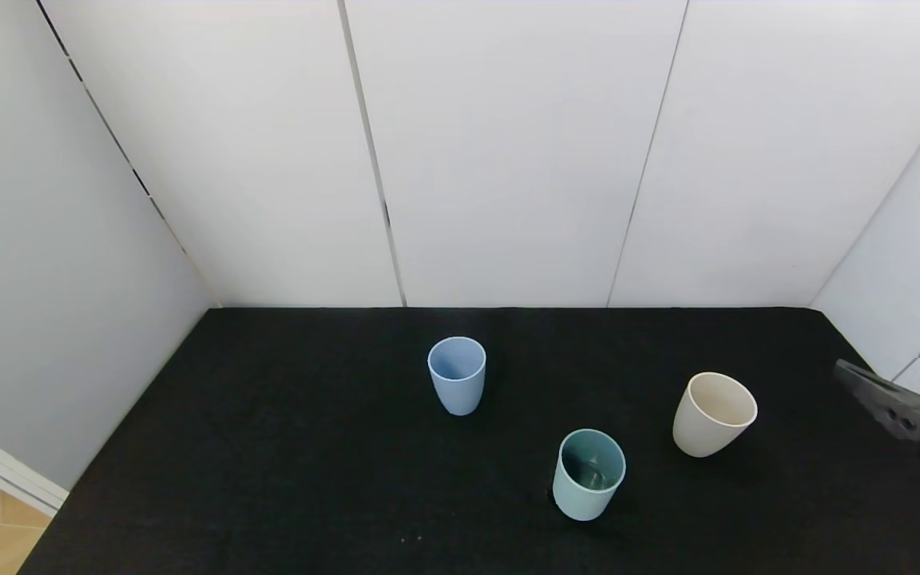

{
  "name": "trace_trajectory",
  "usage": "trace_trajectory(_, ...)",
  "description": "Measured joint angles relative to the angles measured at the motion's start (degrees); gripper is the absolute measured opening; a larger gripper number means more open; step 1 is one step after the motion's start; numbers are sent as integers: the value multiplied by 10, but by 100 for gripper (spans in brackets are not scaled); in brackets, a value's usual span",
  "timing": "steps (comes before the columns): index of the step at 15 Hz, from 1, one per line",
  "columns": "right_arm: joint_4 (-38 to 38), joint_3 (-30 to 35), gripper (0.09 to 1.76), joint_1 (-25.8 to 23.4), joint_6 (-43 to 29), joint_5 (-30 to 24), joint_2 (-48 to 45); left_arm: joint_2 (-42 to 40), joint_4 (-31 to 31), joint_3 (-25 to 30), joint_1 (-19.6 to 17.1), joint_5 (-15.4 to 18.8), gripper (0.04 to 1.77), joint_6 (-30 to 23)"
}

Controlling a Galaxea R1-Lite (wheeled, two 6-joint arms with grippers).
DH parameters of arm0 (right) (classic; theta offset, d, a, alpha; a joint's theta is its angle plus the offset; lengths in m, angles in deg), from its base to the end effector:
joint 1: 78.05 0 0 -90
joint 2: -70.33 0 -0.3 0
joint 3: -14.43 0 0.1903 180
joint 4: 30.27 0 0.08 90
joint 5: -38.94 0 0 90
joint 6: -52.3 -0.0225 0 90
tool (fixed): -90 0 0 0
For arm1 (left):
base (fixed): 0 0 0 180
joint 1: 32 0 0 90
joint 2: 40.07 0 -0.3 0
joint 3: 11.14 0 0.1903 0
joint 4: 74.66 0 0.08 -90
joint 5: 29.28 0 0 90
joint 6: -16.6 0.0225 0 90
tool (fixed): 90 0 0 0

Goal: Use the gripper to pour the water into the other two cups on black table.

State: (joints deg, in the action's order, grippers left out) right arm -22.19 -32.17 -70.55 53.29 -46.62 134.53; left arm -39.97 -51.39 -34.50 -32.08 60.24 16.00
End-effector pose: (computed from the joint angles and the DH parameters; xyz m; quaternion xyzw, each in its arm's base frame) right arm 0.1508 0.0181 0.1956 -0.0172 0.0823 0.0273 0.9961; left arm -0.0227 0.0002 0.0757 -0.0052 0.0001 0.0049 1.0000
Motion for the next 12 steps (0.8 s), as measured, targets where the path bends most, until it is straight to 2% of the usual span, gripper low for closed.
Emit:
trace_trajectory(9,-341,80,170,-47,3,0,-440,0,0,0,0,0,172,0)
trace_trajectory(12,-383,96,170,-74,8,0,-528,0,0,0,0,0,172,0)
